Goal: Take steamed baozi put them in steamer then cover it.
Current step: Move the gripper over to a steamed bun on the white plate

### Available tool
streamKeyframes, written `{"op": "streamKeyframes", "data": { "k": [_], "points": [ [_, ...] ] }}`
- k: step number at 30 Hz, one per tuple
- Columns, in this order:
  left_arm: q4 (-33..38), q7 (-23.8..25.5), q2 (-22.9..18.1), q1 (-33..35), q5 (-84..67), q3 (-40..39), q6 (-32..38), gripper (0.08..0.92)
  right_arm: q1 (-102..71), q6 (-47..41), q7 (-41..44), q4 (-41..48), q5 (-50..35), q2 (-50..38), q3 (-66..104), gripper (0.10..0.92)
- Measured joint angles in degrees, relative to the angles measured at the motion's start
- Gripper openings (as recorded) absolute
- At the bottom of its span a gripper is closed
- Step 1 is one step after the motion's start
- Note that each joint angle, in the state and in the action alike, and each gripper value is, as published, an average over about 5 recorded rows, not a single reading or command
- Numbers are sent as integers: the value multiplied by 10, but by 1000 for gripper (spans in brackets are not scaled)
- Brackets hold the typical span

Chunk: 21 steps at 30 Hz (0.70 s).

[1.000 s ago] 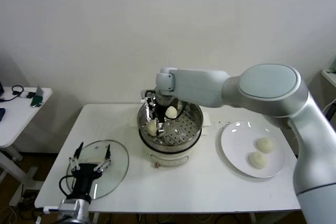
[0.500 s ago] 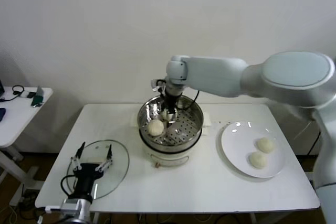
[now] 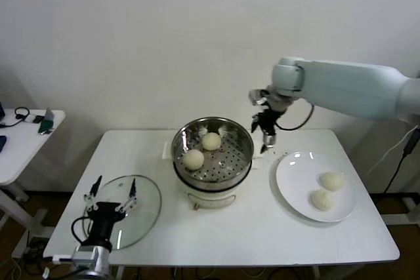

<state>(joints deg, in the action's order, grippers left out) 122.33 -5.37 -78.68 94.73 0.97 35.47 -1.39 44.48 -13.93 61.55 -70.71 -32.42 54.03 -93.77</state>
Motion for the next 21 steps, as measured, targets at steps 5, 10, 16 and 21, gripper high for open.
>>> {"op": "streamKeyframes", "data": {
  "k": [5,10,16,21],
  "points": [
    [1,-2,0,1,2,3,-5,823,-46,11,5,-14,69,-73,31,823],
    [2,-4,-1,6,8,6,-9,823,-114,22,12,-14,137,-131,78,823],
    [4,-7,-2,10,16,5,-14,823,-198,35,18,-2,204,-168,141,823],
    [3,-8,-7,13,22,3,-15,823,-253,43,20,11,243,-183,183,823]
  ]
}}
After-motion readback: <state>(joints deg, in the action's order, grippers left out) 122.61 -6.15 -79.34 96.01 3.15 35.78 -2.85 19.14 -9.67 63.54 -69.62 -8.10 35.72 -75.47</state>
